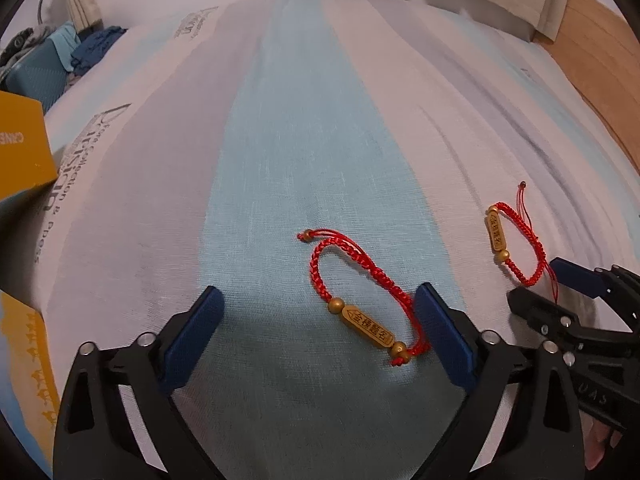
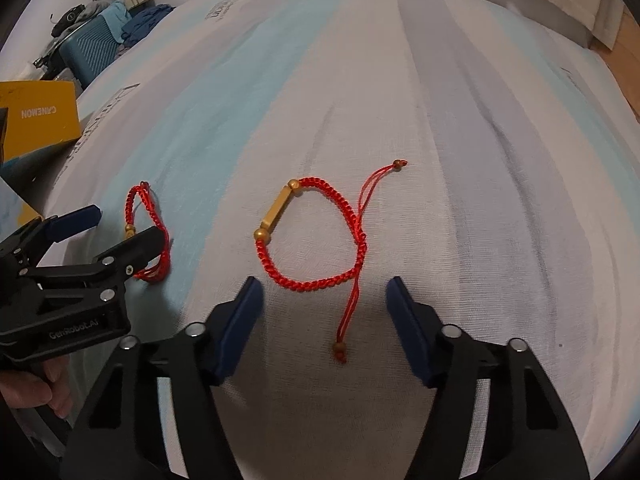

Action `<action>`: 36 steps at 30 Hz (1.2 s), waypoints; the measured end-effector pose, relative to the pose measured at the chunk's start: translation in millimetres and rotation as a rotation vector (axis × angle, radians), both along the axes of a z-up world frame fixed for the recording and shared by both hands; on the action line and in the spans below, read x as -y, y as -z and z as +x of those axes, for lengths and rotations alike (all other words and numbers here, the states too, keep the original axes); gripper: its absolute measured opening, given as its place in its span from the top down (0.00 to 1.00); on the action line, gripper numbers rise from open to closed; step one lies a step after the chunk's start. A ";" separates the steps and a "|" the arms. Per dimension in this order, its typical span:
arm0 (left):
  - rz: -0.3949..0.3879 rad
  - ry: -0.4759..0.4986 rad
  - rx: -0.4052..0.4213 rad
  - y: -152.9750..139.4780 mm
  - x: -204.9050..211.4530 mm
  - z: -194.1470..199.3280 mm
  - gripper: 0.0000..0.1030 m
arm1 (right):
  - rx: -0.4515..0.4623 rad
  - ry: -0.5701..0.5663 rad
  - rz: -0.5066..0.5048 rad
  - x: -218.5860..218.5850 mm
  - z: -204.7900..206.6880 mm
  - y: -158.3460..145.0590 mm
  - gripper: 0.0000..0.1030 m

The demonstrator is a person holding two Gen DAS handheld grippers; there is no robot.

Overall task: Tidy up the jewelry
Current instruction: 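Grasp a red string bracelet with the left tool while the right tool grasps the other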

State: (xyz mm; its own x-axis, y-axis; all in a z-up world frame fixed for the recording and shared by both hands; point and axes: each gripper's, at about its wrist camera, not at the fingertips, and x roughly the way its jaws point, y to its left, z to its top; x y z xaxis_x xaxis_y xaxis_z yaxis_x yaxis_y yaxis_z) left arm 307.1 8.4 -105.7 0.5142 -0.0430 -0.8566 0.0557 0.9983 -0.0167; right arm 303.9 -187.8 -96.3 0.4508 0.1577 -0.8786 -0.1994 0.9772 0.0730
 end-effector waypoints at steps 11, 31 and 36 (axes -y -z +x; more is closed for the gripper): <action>-0.013 0.021 0.017 -1.2 2.1 -3.0 0.44 | 0.005 -0.011 0.015 3.7 -5.1 -4.0 0.77; -0.020 0.036 0.003 0.9 -4.1 -0.5 0.90 | -0.049 0.105 0.189 22.6 6.3 -4.2 0.34; -0.025 0.046 0.007 0.3 -6.3 -2.8 0.92 | -0.038 0.160 0.253 29.0 12.2 1.5 0.34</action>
